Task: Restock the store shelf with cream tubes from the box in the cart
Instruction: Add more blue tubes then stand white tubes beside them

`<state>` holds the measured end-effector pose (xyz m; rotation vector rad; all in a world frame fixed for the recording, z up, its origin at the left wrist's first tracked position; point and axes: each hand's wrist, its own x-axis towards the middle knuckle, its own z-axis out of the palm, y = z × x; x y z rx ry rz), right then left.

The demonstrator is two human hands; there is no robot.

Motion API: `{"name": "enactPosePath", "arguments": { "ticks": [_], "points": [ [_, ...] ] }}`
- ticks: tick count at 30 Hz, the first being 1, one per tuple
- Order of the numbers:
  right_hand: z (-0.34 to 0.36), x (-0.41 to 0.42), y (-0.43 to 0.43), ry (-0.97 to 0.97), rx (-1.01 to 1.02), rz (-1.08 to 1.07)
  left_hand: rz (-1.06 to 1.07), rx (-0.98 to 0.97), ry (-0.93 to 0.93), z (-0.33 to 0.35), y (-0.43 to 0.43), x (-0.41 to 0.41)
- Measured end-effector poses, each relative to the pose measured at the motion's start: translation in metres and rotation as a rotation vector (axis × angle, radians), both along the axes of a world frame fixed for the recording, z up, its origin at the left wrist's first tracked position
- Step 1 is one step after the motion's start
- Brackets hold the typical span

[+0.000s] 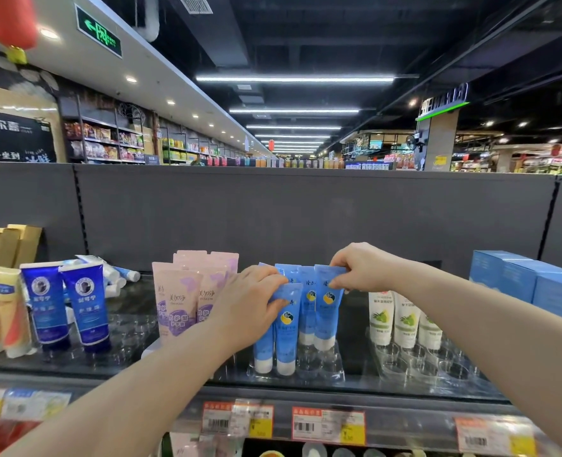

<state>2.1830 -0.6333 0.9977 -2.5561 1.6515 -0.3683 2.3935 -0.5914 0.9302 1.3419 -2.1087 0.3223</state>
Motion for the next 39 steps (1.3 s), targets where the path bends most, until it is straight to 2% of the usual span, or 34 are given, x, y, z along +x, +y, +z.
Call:
{"name": "enactPosePath", "arguments": {
  "ticks": [13, 22, 31, 39],
  "points": [
    [-0.009, 0.025, -0.007, 0.027, -0.025, 0.051, 0.002, -0.009, -0.015, 0.000, -0.001, 0.000],
    [-0.017, 0.033, -0.007, -0.069, -0.050, 0.059, -0.005, -0.010, -0.014, 0.000, 0.000, -0.001],
    [-0.013, 0.046, -0.009, -0.112, 0.020, 0.061, -0.007, -0.011, -0.022, 0.000, 0.000, 0.000],
    [-0.016, 0.052, -0.016, 0.032, 0.077, 0.034, -0.002, -0.015, -0.011, 0.001, 0.002, -0.002]
  ]
}}
